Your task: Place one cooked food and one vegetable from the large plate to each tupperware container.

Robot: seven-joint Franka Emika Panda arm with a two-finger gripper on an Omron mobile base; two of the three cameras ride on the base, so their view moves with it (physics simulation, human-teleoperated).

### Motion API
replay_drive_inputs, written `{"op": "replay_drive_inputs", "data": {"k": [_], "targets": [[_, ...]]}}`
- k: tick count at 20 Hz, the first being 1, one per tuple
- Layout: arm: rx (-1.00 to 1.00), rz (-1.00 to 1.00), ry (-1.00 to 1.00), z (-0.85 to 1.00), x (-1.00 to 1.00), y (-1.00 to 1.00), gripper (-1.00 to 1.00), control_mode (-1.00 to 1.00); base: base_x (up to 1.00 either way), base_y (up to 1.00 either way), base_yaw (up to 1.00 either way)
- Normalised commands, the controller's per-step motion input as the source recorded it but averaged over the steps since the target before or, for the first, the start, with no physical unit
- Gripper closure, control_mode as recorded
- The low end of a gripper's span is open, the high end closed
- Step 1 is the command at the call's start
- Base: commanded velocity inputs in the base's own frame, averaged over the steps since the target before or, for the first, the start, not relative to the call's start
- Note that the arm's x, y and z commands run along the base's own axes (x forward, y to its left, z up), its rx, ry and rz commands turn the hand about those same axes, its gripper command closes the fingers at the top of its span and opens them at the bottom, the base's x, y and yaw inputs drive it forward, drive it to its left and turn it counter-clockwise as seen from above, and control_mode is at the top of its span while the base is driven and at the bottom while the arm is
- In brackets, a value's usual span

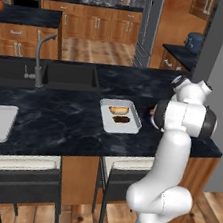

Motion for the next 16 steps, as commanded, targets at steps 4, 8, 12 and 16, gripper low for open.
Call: {"op": "replay_drive_inputs", "data": {"k": [4, 8, 12, 16], "targets": [[0.07, -0.01, 0.12, -0.06, 0.1, 0.0, -1.0, -1.0, 0.0, 0.0, 0.0], [0.09, 0.0, 0.02, -0.36, 0.0, 0.01, -1.0, -1.0, 0.0, 0.0, 0.0], [0.04, 0.0, 0.0, -0.37, 0.04, 0.13, -1.0, -1.0, 0.0, 0.0, 0.0], [0.0, -0.01, -0.04, 0.0, 0.26, 0.0, -1.0, -1.0, 0.0, 0.0, 0.0]]}}
